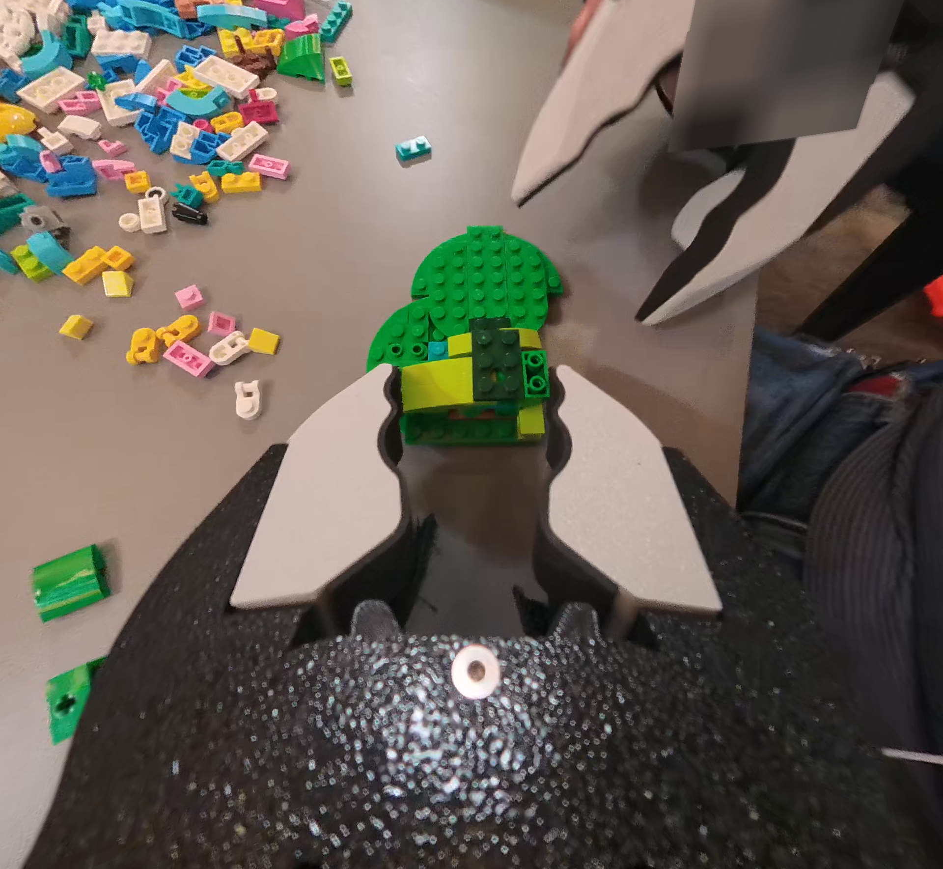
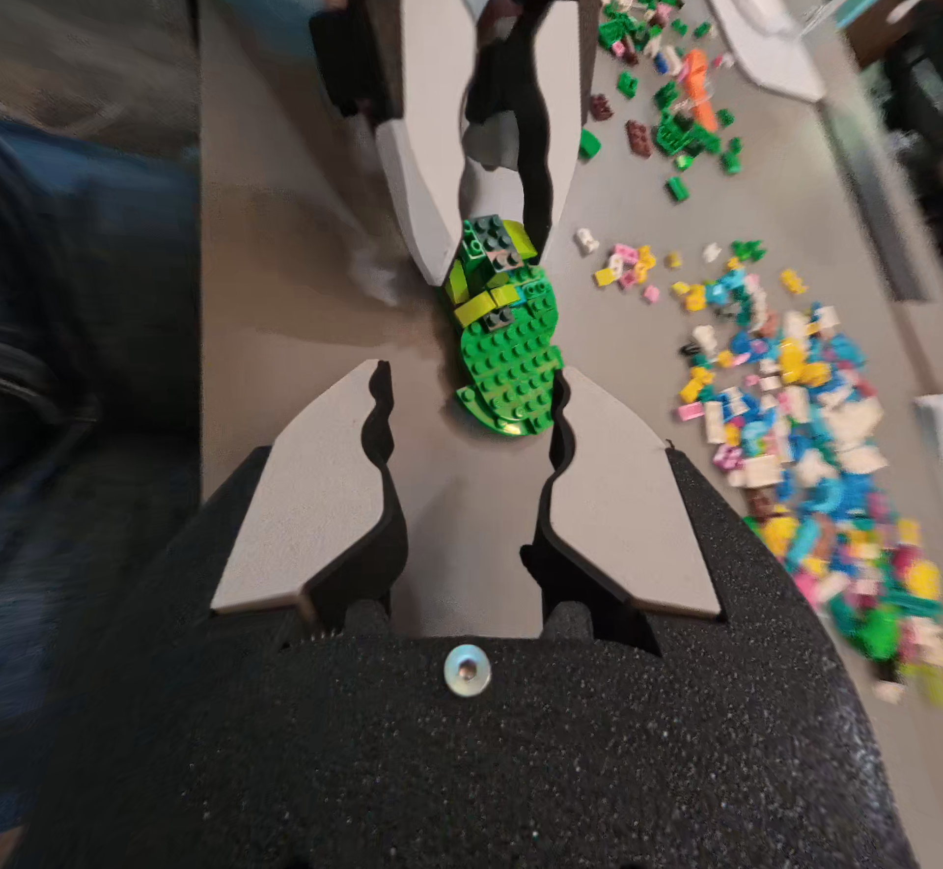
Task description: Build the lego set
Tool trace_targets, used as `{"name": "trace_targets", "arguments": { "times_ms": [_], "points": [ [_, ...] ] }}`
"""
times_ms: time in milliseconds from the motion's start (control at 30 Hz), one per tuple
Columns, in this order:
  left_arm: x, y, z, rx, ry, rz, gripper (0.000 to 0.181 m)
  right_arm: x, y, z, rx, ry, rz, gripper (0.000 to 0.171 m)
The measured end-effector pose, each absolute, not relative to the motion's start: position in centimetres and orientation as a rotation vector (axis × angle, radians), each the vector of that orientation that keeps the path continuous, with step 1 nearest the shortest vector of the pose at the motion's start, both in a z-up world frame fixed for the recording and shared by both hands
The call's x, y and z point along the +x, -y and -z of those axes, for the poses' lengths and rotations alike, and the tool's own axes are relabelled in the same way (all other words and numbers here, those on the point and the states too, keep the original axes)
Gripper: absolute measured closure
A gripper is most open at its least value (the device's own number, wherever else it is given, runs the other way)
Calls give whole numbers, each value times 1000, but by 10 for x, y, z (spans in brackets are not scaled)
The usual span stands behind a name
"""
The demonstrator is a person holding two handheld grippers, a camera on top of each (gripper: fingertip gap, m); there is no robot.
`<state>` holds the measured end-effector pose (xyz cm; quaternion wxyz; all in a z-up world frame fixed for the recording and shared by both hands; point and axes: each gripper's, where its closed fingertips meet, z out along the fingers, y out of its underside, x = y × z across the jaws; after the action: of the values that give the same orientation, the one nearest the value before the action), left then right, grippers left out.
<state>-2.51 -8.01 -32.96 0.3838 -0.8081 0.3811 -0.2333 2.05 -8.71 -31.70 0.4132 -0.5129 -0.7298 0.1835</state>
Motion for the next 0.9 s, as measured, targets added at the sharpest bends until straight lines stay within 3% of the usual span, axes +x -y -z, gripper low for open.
{"name": "trace_targets", "arguments": {
  "times_ms": [367,633,900],
  "points": [
    [-27,71,320,-2131,-774,823,127,-8,68,318,-915,1860,106,138],
    [-27,69,318,-2141,-727,870,127,-17,64,319,-813,1824,246,152],
    [-25,70,318,-2138,-735,882,127,-19,64,321,-775,1833,288,155]
  ]
}}
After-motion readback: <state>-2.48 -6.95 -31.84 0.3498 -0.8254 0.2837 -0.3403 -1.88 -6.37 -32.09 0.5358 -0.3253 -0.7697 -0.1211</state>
